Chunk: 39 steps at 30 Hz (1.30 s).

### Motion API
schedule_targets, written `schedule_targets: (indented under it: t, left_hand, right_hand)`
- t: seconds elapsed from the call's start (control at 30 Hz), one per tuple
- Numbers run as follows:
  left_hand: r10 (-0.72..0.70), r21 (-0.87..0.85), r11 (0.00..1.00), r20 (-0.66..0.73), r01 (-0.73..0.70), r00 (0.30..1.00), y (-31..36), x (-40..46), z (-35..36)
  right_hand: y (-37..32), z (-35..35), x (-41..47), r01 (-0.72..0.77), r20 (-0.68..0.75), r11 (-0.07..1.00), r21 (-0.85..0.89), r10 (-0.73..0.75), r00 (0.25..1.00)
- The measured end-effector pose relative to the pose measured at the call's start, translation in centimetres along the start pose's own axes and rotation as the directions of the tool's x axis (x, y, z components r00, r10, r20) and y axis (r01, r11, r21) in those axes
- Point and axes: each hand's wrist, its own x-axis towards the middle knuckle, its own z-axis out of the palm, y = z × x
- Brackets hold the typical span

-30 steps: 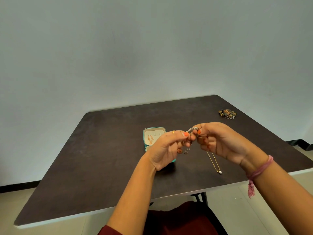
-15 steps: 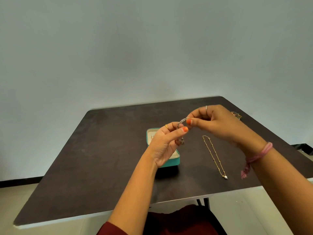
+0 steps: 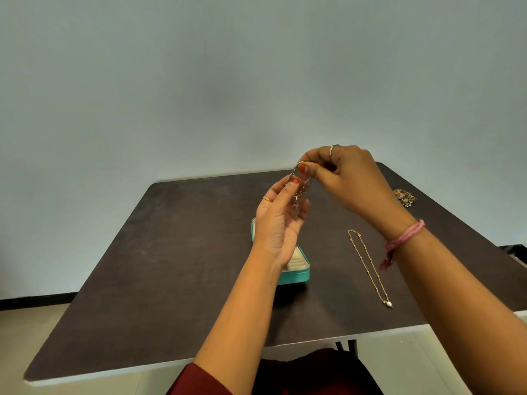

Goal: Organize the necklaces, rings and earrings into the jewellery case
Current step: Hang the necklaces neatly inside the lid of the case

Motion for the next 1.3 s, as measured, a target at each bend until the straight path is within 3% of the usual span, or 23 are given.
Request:
schedule_targets:
  t: [0.53,0.6,0.67,0.77,0.87,1.3]
  left_hand:
    - [0.048,0.374,0.924,0.085,-0.077,0.995,0.3,1.7,-4.9]
    - [0.066,0.383,0.92,0.049,-0.08,0.997,0.5,2.1,-6.0]
    - [0.136,0.421,0.903,-0.09,-0.086,0.987,0.4,3.0,-7.5]
    - [0.315,0.667,0.745,-0.317,-0.026,0.895,-0.6,4.1,-11.3]
    - [0.449,0.863,0.503,-0.313,0.053,0.837,-2.0,4.2,-14.9]
    - [0.392,0.967,0.206,-0.219,0.147,0.893,-2.9,5.6,-15.3]
  right_hand:
    - [1.9,2.4,1.7,-0.001,0.103,0.998,-0.063,0.007,0.995]
    - [2.2,2.7,2.0,-0.002,0.11,0.998,-0.066,0.01,0.994]
    - [2.6,3.0,2.2,-0.001,0.118,0.997,-0.079,0.01,0.993]
    - [3.3,3.6,2.5,-0.003,0.127,0.997,-0.082,0.014,0.992]
    - [4.1,4.4,2.6,-0.011,0.152,0.996,-0.084,0.024,0.988]
    - [6.2,8.1,2.1,-0.023,0.226,0.99,-0.138,0.054,0.973]
